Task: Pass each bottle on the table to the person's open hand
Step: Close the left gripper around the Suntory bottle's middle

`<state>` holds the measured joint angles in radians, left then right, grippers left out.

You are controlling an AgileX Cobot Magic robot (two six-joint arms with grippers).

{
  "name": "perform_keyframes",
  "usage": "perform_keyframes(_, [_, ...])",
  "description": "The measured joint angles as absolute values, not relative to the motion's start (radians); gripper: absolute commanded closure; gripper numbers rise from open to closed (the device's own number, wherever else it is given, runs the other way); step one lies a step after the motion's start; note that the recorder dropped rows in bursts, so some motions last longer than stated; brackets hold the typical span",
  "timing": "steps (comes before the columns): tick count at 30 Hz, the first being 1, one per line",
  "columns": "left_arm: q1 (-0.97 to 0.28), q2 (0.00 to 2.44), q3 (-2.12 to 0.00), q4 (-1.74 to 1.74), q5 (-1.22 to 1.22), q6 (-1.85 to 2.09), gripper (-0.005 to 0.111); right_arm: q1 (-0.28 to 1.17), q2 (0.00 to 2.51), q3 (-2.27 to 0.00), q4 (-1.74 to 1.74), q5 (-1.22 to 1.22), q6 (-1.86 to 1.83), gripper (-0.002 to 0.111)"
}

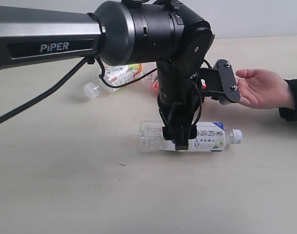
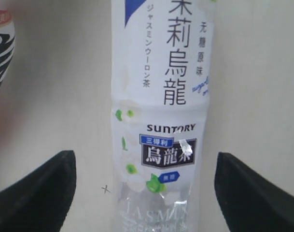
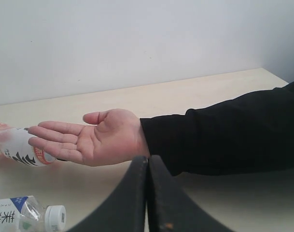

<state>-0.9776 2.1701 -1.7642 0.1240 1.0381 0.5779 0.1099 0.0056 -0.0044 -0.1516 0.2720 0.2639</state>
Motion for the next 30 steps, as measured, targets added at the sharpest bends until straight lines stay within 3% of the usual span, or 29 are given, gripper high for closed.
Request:
perform_keyframes(4, [-0.978,2.172,-1.764,0.13,1.038,0.569,0.025,0.11,0.006,-0.004,-0.152,0.272,0.264,0.108])
perform_keyframes(30, [-0.978,2.27,-1.764,0.161,1.019,0.568,0.026,0.11,0.006,-0.004,-0.152,0.272,0.264,0.108])
